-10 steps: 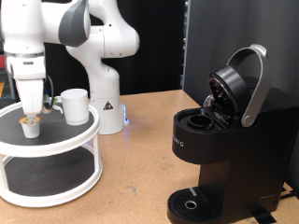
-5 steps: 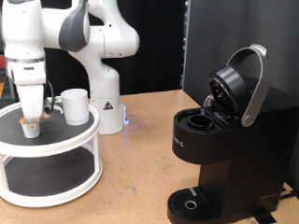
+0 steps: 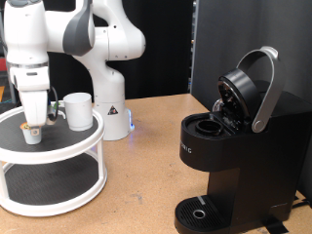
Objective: Make a cup of coffee with the keurig machine
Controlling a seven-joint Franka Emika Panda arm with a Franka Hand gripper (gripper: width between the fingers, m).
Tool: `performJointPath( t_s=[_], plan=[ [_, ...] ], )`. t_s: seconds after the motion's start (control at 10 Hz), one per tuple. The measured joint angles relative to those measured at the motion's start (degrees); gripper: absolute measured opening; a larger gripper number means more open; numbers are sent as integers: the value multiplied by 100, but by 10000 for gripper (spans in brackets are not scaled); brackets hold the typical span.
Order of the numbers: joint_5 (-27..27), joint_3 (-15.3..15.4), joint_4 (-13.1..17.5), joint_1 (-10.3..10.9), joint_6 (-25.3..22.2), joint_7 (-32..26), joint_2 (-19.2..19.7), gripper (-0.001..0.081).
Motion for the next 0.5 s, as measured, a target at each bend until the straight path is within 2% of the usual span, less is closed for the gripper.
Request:
performJointPath(
  t_s=[0.1, 0.2, 0.3, 0.5],
  plan=[
    [-1, 0, -5, 0, 0, 0, 0, 532],
    [-1, 0, -8, 0, 1, 3, 2, 532],
    [-1, 0, -8, 0, 0, 9, 2, 438],
    [-1, 6, 20, 0, -113, 17, -1, 438]
  ],
)
